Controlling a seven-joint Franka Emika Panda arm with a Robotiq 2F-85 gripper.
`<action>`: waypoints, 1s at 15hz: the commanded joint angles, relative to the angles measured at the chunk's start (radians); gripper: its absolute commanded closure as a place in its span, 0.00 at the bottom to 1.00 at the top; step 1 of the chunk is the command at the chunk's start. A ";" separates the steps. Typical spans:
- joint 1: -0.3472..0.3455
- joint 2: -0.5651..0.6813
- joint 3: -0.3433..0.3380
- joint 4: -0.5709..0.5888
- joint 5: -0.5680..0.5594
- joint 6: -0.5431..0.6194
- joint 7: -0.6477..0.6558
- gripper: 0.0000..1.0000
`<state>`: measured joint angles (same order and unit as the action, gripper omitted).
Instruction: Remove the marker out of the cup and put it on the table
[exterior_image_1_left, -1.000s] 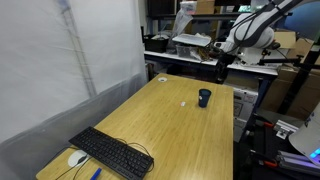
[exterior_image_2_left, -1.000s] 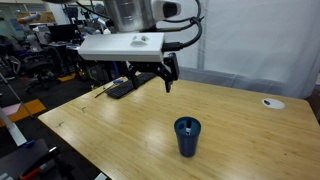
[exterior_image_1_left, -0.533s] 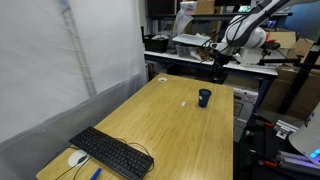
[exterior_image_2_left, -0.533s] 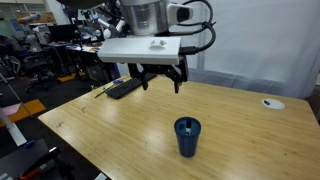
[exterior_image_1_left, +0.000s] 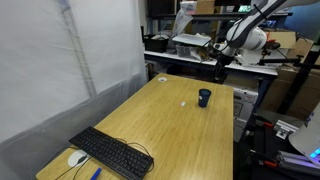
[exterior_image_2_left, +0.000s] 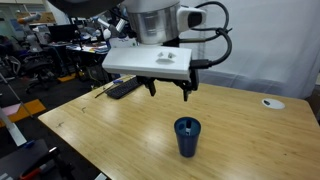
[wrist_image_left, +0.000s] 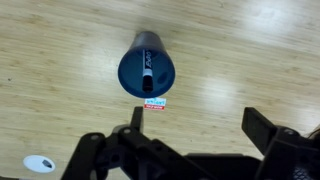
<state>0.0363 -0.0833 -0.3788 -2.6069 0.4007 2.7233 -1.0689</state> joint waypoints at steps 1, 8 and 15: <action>0.015 0.033 -0.017 0.015 0.104 0.042 -0.117 0.00; 0.020 0.126 -0.007 0.066 0.311 0.072 -0.305 0.00; -0.003 0.286 0.014 0.172 0.506 0.075 -0.437 0.00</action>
<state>0.0475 0.1470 -0.3838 -2.4839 0.8398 2.7870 -1.4481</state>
